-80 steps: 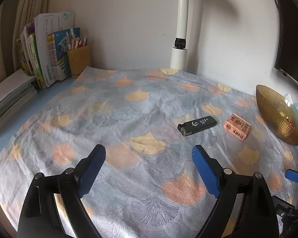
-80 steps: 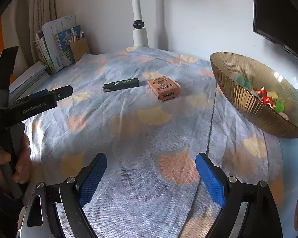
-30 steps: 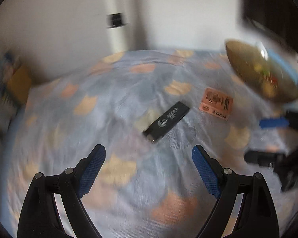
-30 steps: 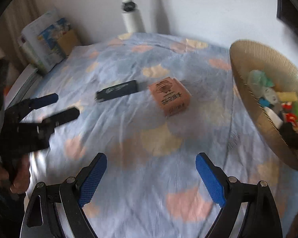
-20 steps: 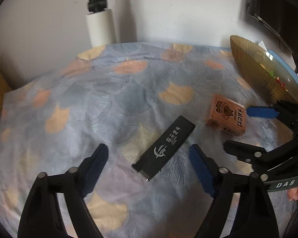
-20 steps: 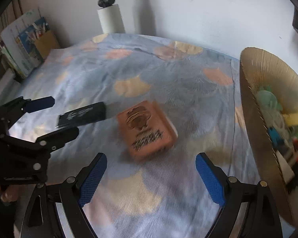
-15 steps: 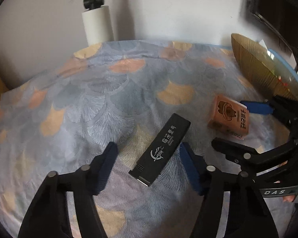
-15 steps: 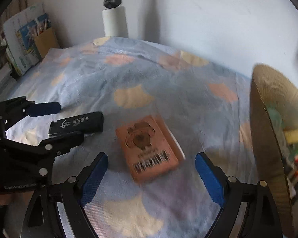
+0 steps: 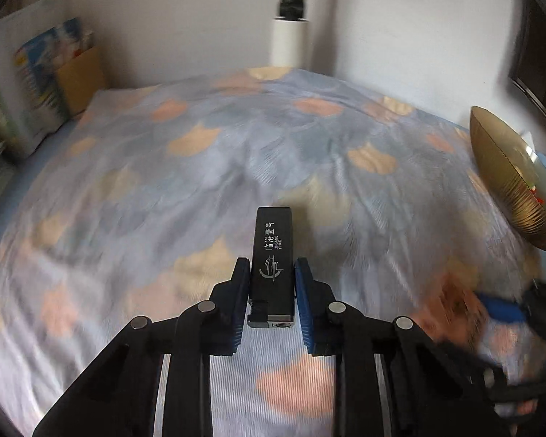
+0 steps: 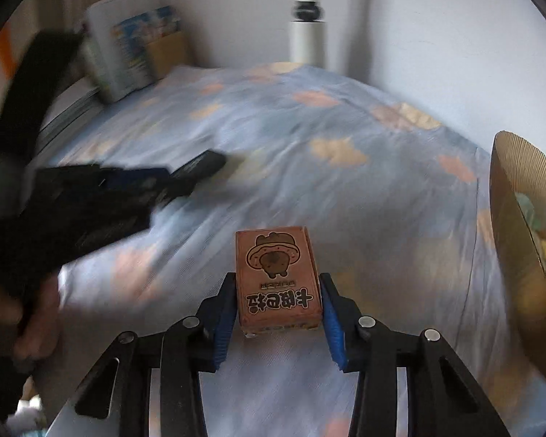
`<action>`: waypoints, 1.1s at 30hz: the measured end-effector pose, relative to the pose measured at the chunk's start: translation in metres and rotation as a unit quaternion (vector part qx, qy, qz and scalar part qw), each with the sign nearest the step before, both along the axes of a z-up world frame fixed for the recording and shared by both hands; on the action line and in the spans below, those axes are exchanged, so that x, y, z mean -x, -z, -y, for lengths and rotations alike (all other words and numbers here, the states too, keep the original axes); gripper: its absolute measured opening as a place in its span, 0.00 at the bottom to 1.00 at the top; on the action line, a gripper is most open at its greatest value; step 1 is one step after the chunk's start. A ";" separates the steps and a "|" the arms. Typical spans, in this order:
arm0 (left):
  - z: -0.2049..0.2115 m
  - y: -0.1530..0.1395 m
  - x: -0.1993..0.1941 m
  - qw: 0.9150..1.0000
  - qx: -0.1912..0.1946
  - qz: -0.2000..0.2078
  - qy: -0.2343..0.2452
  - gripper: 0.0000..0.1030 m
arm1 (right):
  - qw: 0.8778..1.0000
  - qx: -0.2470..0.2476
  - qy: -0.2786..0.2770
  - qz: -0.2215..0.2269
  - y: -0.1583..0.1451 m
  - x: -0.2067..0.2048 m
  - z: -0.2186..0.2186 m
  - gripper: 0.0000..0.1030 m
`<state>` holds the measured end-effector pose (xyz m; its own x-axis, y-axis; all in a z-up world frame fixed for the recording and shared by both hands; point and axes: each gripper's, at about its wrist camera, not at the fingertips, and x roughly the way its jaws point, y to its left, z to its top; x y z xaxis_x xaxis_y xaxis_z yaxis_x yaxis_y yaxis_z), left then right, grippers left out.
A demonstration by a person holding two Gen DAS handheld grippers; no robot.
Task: Organize rigid objects
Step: 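Grasp the black USB stick with the left gripper while the right grasps the orange box, then lift both held items and carry them over the amber bowl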
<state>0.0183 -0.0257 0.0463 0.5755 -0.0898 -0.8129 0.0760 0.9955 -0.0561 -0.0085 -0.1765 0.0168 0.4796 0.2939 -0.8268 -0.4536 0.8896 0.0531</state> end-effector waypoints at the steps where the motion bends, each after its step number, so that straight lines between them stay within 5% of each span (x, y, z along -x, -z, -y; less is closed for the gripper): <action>1: -0.001 0.001 0.004 1.000 0.001 -0.001 -0.008 0.21 | 1.000 0.002 -0.010 0.000 -0.002 0.014 -0.001 0.41; 8: 0.000 0.005 0.019 1.000 -0.006 0.005 -0.030 0.21 | 0.999 0.051 -0.012 0.014 0.006 0.073 0.004 0.41; 13: 0.000 0.004 0.022 1.000 -0.004 0.009 -0.029 0.21 | 0.999 0.034 -0.001 0.022 0.009 0.081 0.010 0.41; 19: -0.001 0.007 0.019 1.000 -0.002 0.006 -0.027 0.22 | 1.000 0.020 0.013 0.015 0.011 0.076 0.016 0.61; 26: -0.038 0.010 0.023 0.993 0.115 -0.016 -0.021 0.49 | 0.999 0.028 0.012 0.010 0.012 0.073 0.011 0.70; 29: -0.024 0.007 0.021 0.999 0.034 -0.012 -0.007 0.50 | 1.000 0.027 0.013 0.007 0.012 0.070 0.011 0.74; 33: -0.001 0.002 0.011 1.000 0.004 -0.001 0.027 0.50 | 0.999 0.029 0.013 0.006 0.013 0.063 0.006 0.73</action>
<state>0.0076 -0.0248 0.0441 0.5681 -0.1276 -0.8130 0.1295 0.9895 -0.0648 -0.0713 -0.1826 0.0040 0.4964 0.2337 -0.8360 -0.4311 0.9023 -0.0037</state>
